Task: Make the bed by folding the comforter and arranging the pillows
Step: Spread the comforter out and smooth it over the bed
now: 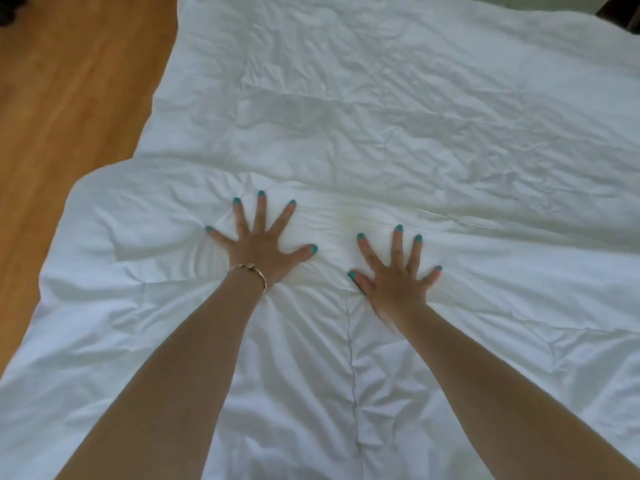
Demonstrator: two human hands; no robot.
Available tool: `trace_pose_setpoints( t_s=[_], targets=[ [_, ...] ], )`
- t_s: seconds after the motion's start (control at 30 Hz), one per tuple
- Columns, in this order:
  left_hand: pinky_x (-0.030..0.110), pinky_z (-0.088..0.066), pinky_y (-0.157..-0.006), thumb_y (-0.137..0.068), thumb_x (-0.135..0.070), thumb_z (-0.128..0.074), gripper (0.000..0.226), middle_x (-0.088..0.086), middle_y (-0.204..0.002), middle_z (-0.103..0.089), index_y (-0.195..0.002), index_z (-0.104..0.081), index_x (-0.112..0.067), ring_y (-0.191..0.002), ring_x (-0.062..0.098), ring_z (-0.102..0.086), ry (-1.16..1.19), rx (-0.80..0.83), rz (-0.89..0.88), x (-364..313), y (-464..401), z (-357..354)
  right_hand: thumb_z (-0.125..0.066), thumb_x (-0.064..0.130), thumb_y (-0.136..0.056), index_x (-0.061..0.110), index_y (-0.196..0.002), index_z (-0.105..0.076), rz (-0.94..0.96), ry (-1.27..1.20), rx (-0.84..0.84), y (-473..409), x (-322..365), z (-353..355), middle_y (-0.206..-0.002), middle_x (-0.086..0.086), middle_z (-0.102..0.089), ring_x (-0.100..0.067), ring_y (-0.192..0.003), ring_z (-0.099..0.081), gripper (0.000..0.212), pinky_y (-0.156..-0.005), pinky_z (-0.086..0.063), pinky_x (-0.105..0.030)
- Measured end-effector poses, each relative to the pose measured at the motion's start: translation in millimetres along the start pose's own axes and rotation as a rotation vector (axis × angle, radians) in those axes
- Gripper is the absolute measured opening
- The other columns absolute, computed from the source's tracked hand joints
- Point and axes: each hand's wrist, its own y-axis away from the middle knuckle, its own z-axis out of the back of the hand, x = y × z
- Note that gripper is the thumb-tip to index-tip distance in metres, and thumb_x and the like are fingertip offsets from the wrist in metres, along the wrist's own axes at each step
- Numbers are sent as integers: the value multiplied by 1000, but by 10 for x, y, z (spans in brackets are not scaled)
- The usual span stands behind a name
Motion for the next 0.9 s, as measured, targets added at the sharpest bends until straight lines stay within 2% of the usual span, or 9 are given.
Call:
trace_pose_setpoints(
  t_s=[0.1, 0.17, 0.27, 0.37, 0.43, 0.57, 0.67, 0.77, 0.9],
  targets=[
    [79, 17, -90, -55, -102, -2, 89, -16, -153, 34, -129, 30, -65, -140, 29, 34, -6, 59, 1, 14, 3, 35, -29, 84, -80, 76, -121, 27, 25, -46, 251, -177, -89, 235, -148, 15, 44, -28, -139, 37, 70, -104, 2, -74],
    [79, 13, -93, -59, -99, -2, 87, -13, -151, 38, -128, 35, -62, -139, 32, 35, -41, 129, 34, -4, 35, 88, -42, 71, -86, 73, -133, 11, 71, -127, 315, -161, -197, 432, -154, 16, 33, -24, -144, 29, 71, -108, -2, -70],
    [74, 1, -103, -84, -79, -8, 76, -2, -156, 30, -138, 34, -47, -143, 35, 25, -86, 135, 79, -153, 244, 159, -41, 44, -98, 52, -149, -8, 140, -185, 208, 177, -381, 523, -161, 12, 15, -17, -149, 13, 61, -116, -9, -60],
    [60, -7, -114, -100, -45, -14, 63, 8, -162, 6, -153, 13, -23, -149, 27, 5, 39, -17, 134, -421, 851, -25, -30, 41, -102, 43, -153, -5, 87, -167, 168, 824, -624, 285, -162, 13, 11, -15, -149, 9, 57, -116, -3, -56],
    [56, -5, -116, -101, -38, -19, 62, 12, -162, 1, -154, 5, -17, -149, 27, 2, 159, -51, 165, -689, 1371, -216, -27, 43, -102, 43, -152, 0, 81, -131, 137, 1304, -855, 64, -162, 14, 10, -14, -149, 11, 57, -117, 2, -54],
    [57, 3, -117, -99, -48, -28, 66, 8, -162, 10, -153, 6, -31, -148, 34, 9, 240, 26, 82, -1514, 1949, -446, -26, 53, -100, 45, -151, 6, 62, -90, 160, 1818, -1536, -59, -160, 15, 17, -12, -148, 18, 61, -117, 10, -49],
    [55, 11, -114, -98, -53, -25, 59, -2, -162, 13, -150, 4, -46, -147, 30, 17, 234, 76, -138, -2327, 2104, -579, -25, 58, -99, 46, -152, -6, -32, -278, 105, 1781, -2119, 139, -161, 17, 9, -12, -148, 12, 58, -119, 7, -45],
    [48, 2, -118, -102, -42, -26, 50, -2, -162, -9, -151, -21, -38, -149, 22, 1, 341, 29, -386, -3236, 2032, -603, -31, 48, -102, 39, -151, -26, -111, -428, -116, 1521, -2946, 420, -161, 8, -16, -17, -148, -12, 50, -120, -11, -39],
    [40, -38, -104, -98, -28, -38, 39, 10, -128, -62, -122, -65, -13, -122, 30, -54, 662, -244, -472, -4408, 1517, -351, -38, 31, -103, 26, -147, -40, -46, -295, -332, 895, -4269, 840, -154, -4, -35, -25, -139, -34, 44, -112, -29, -39]
  ],
)
